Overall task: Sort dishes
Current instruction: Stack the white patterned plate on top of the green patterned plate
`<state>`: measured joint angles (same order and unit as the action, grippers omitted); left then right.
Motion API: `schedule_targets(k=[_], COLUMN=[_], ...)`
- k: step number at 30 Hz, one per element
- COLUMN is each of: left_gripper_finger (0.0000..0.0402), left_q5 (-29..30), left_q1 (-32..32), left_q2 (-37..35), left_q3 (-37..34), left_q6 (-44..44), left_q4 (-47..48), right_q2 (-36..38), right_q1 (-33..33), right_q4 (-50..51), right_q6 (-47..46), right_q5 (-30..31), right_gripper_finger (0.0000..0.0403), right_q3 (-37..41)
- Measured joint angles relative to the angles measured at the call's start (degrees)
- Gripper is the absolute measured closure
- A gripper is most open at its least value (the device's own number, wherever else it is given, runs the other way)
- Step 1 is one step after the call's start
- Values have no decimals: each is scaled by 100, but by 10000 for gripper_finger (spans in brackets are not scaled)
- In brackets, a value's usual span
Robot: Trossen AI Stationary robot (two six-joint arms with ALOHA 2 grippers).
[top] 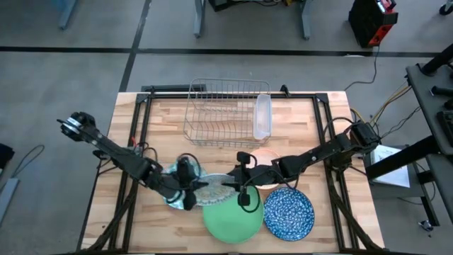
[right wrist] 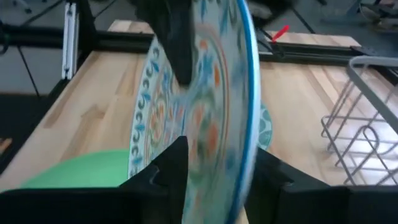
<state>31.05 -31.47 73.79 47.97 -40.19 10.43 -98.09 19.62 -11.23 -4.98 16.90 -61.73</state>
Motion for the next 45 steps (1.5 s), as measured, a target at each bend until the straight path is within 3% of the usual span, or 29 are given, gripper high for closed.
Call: schedule_targets(k=[6,12,21,34,41,45], left_gripper_finger=[380,380,380,380,379,351], left_q5=[102,141,294,519,489,355], left_q1=[-236,-424,-684,-903,-904,-908], left_q2=[-1035,-1493,-1818,-2626,-2801,-2804], left_q3=[13,7,-559,-2588,-2927,-2946], left_q6=[-1310,-2460,-3032,-3773,-4086,-4042], left_q4=[2042,3440,3235,1047,879,991], right_q2=[89,101,81,86,71,53], right_q1=[-46,-35,0,37,37,37], right_q4=[205,335,346,326,287,282], right_q6=[-685,-1084,-1482,-1302,-1305,-1337], right_q5=[-10,-39,-38,-36,-35,-35], right_gripper_finger=[271,262,270,262,262,267], right_q3=[-4,7,82,149,168,214])
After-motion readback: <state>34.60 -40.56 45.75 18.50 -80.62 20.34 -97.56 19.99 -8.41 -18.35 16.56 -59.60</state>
